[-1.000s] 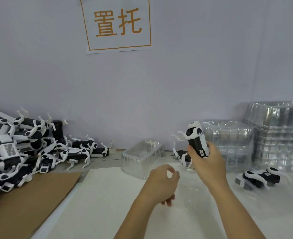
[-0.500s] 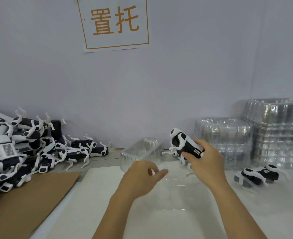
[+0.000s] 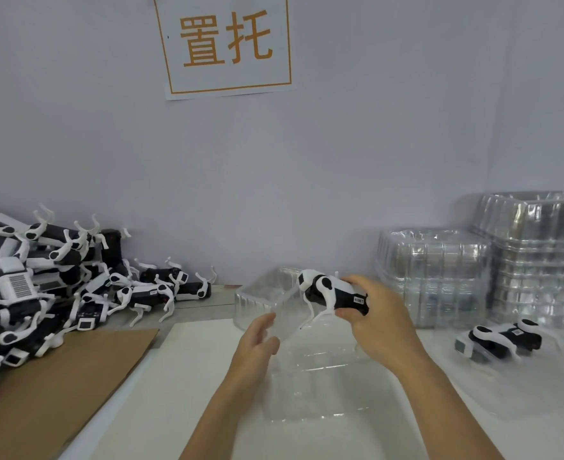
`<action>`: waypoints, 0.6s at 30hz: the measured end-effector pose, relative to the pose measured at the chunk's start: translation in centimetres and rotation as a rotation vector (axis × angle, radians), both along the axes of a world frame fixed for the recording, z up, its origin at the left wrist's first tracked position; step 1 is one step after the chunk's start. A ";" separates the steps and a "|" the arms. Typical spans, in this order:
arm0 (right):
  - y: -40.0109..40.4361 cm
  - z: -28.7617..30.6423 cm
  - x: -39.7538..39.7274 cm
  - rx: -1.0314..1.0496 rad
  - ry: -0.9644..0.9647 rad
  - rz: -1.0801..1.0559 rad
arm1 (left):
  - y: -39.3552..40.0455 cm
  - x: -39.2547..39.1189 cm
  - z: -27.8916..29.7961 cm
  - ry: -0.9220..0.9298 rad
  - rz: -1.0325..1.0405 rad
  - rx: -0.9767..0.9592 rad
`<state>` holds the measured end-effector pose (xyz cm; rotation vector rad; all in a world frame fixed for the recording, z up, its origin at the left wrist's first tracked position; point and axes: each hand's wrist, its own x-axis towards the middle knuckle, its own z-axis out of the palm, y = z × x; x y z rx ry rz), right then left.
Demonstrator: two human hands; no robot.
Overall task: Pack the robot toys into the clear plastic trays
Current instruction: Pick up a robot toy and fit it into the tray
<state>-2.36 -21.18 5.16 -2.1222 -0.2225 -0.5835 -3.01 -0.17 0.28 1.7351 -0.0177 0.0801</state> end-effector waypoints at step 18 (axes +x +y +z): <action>3.9 -1.8 -0.9 -0.411 0.203 0.025 | 0.2 -0.4 1.6 0.153 0.005 -0.171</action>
